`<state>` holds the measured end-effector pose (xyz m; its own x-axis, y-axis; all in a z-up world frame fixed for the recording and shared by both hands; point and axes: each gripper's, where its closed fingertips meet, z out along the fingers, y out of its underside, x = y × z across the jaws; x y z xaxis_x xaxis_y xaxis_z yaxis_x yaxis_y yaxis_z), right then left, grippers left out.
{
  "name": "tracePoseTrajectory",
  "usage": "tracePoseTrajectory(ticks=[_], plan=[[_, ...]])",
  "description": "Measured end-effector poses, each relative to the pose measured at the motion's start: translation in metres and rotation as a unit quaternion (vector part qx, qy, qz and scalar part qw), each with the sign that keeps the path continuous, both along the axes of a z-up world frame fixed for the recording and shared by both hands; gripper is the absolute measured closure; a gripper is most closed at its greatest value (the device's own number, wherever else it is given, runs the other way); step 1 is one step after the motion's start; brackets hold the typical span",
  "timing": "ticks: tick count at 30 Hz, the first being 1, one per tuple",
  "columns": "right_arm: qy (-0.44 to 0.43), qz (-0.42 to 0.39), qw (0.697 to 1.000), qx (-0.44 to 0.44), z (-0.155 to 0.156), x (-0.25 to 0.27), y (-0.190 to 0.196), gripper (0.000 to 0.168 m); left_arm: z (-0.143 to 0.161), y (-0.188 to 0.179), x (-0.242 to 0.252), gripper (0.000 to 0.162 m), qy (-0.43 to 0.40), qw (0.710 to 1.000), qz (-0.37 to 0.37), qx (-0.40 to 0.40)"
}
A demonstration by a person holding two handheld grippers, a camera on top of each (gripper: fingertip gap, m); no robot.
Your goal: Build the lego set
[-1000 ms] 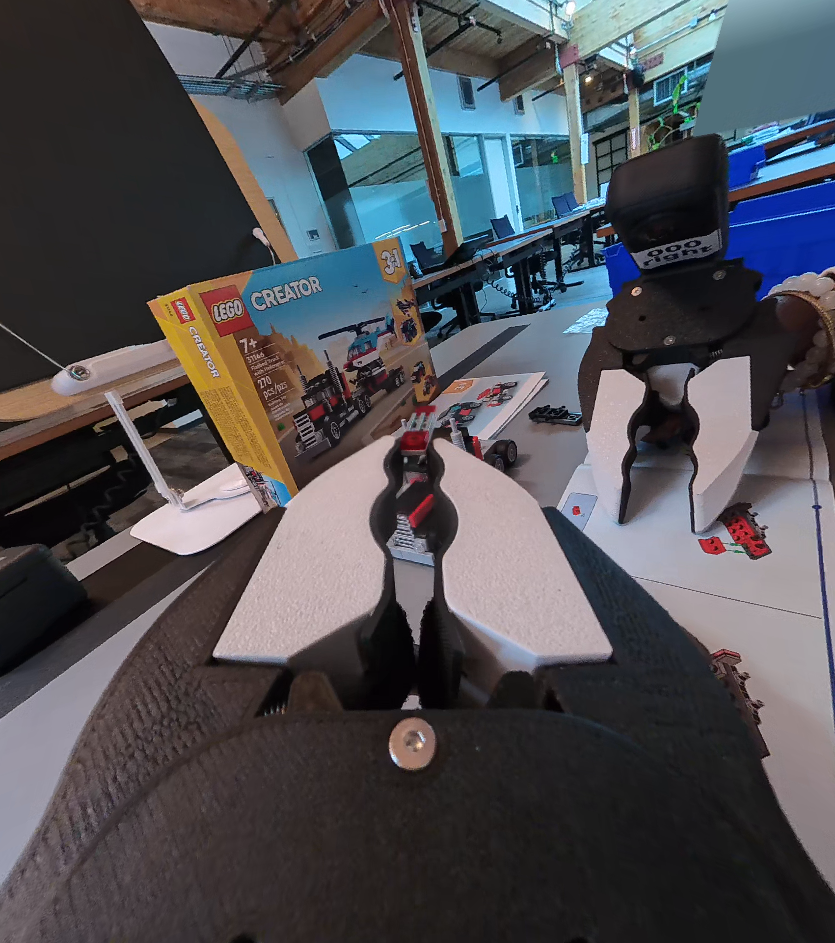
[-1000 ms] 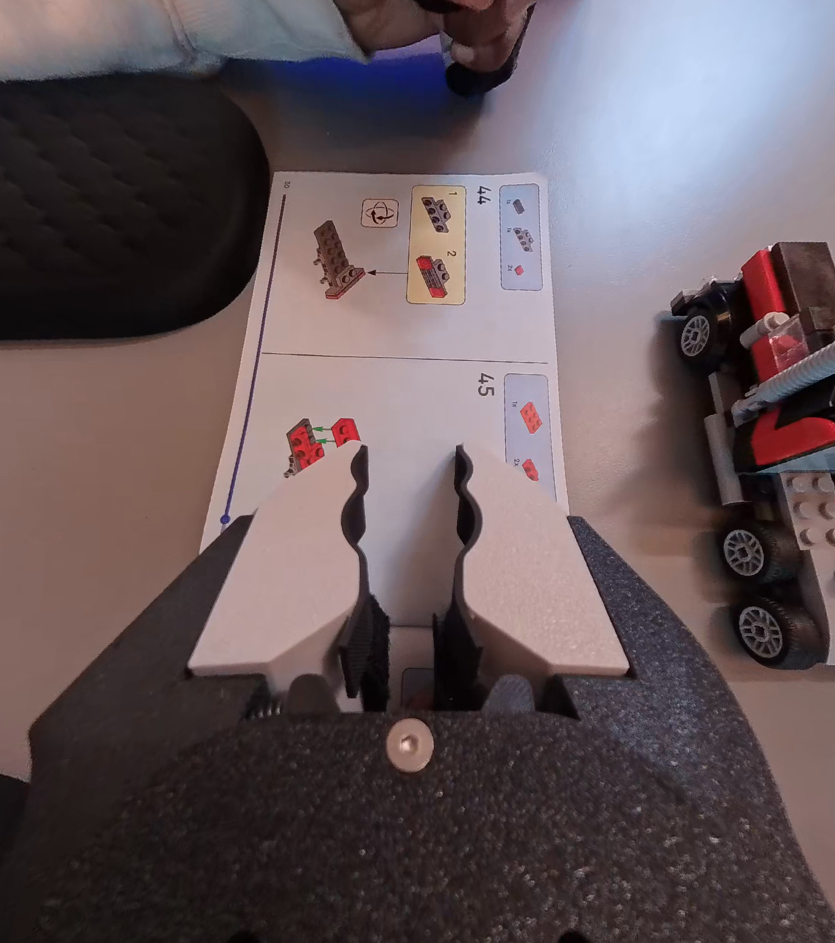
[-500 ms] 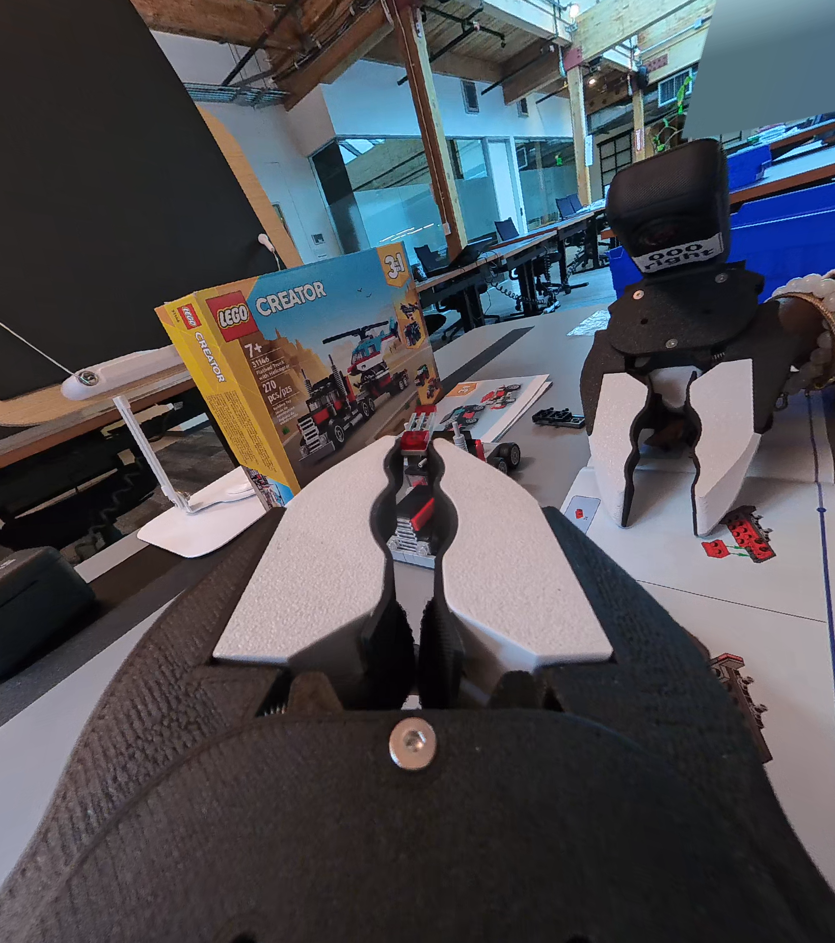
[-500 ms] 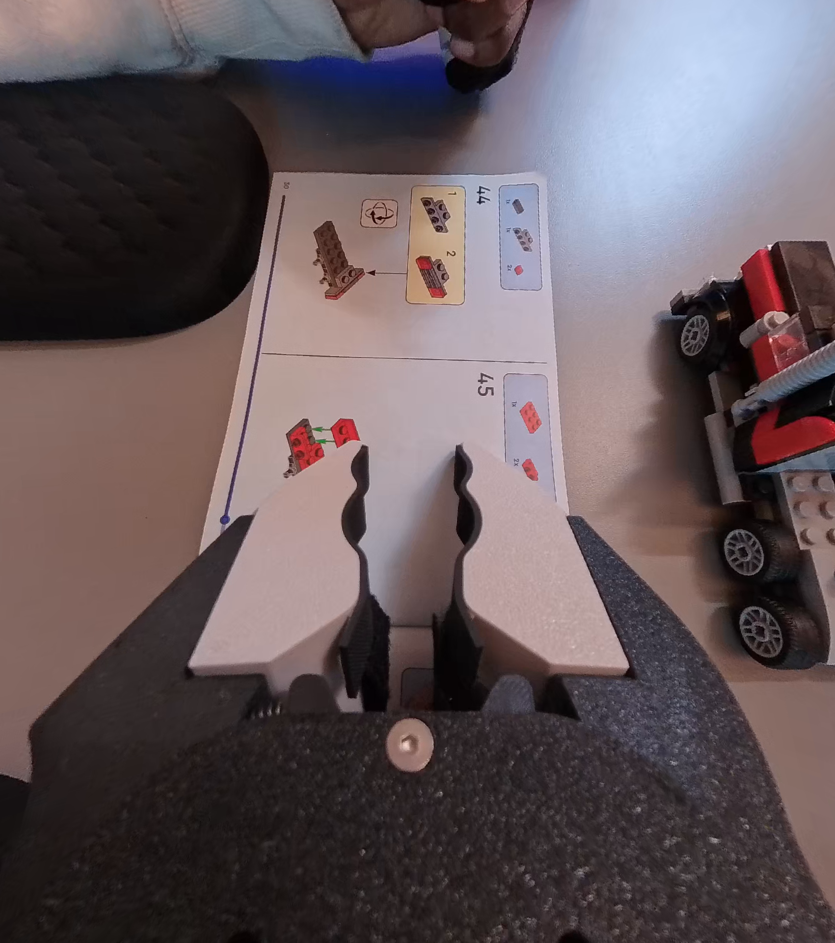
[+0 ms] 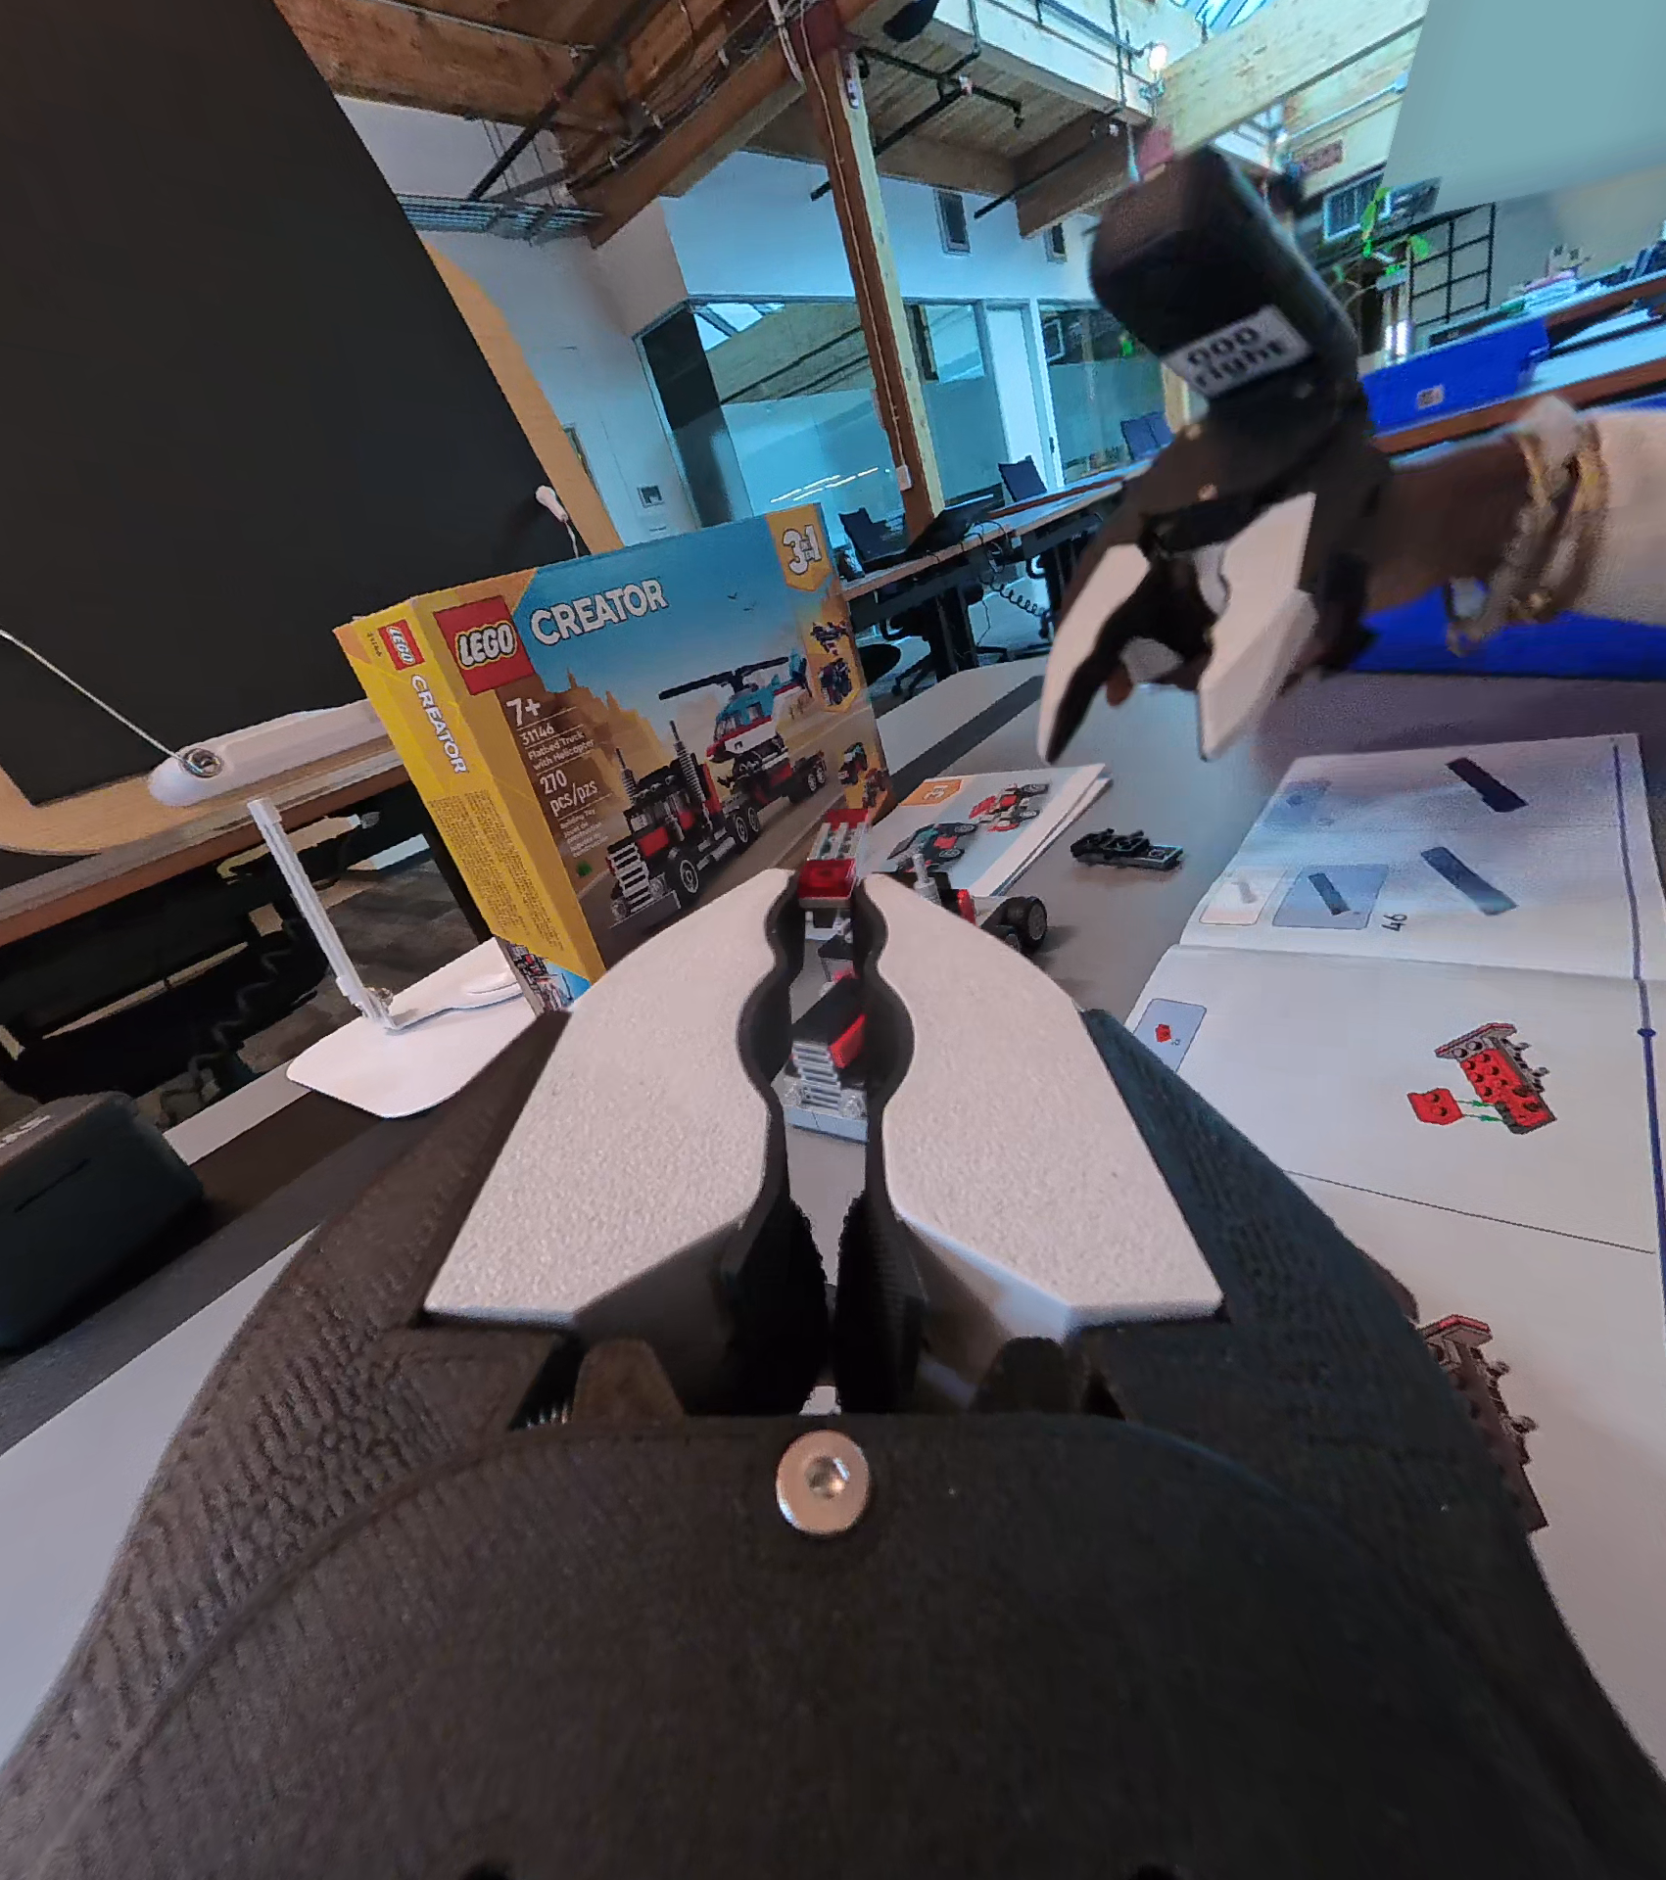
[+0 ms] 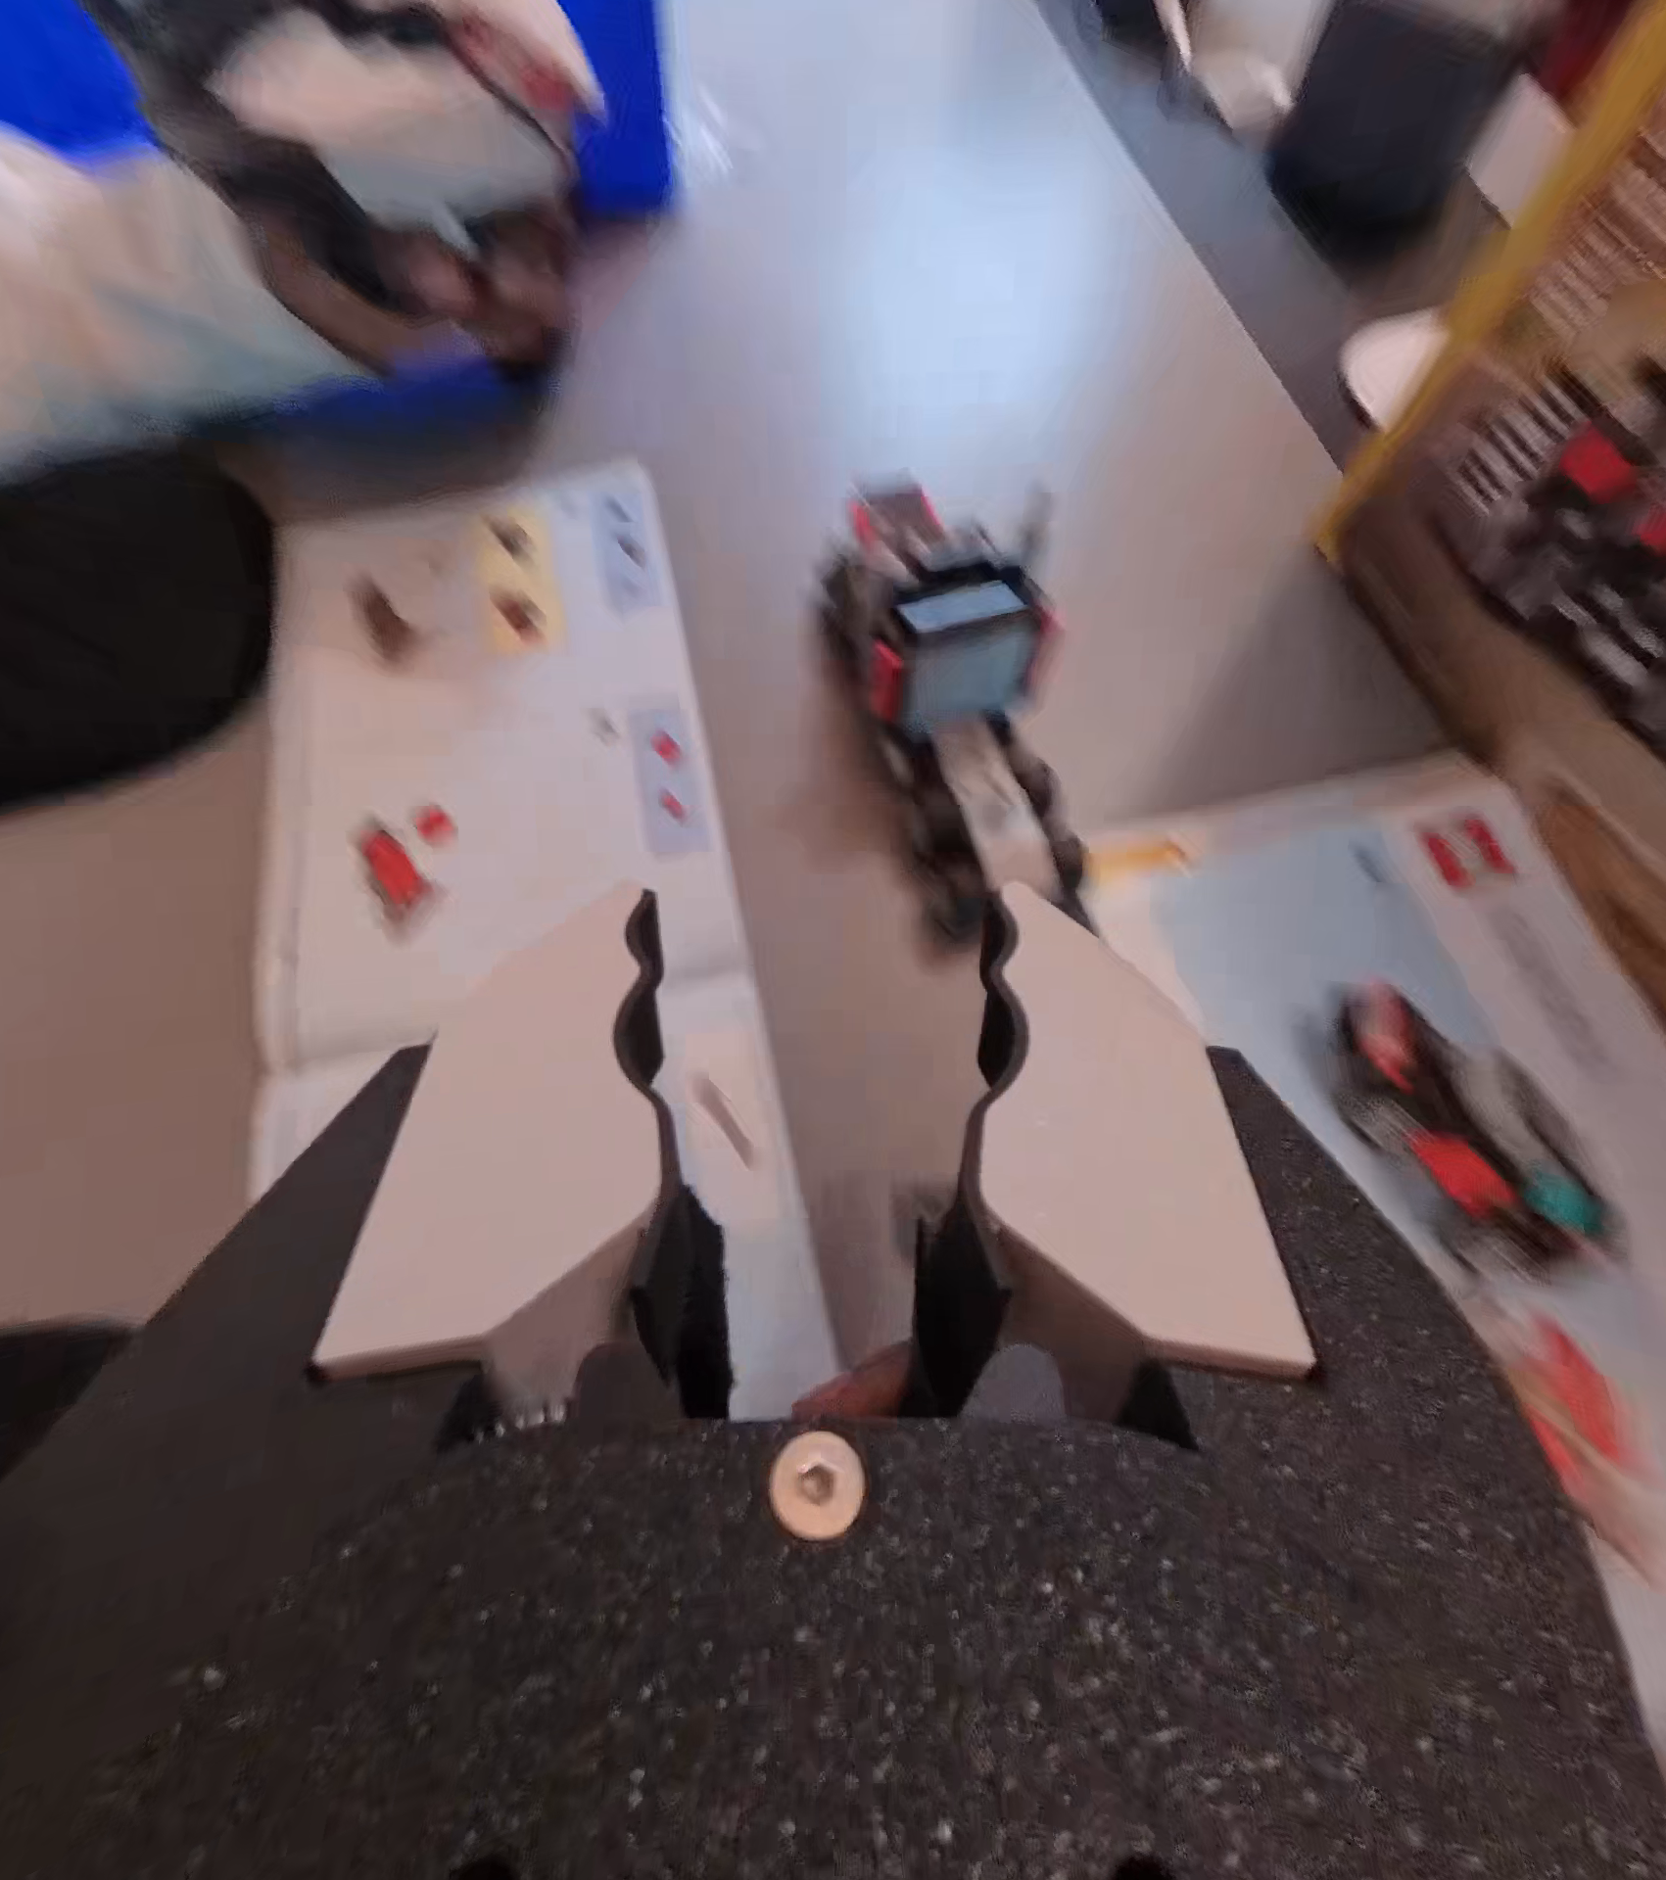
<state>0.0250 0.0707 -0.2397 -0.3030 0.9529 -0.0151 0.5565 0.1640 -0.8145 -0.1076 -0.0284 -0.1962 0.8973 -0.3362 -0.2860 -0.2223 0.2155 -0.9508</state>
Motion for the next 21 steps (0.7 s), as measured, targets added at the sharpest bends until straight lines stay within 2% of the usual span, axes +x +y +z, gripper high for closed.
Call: tracePoseTrajectory(ticks=[3, 6, 10, 13, 21], plan=[[-0.089, -0.039, 0.991, 0.086, -0.006, 0.031, 0.043, 0.113, -0.002, 0.0, 0.002, 0.154, 0.009, 1.0, 0.001, -0.004], [-0.168, -0.022, 0.984, 0.049, -0.023, 0.053, 0.045, 0.109, -0.001, 0.0, 0.001, 0.154, 0.007, 1.0, 0.0, -0.004], [-0.194, -0.011, 0.979, 0.066, -0.05, 0.046, 0.052, 0.105, -0.003, 0.001, 0.003, 0.154, 0.009, 1.0, -0.002, -0.007], [-0.209, -0.021, 0.975, 0.072, -0.065, 0.041, 0.059, 0.111, -0.003, 0.0, 0.004, 0.154, 0.015, 1.0, -0.001, -0.007], [-0.197, -0.022, 0.979, 0.039, -0.068, 0.037, 0.065, 0.119, -0.002, 0.0, 0.001, 0.154, 0.006, 1.0, 0.001, -0.006]])
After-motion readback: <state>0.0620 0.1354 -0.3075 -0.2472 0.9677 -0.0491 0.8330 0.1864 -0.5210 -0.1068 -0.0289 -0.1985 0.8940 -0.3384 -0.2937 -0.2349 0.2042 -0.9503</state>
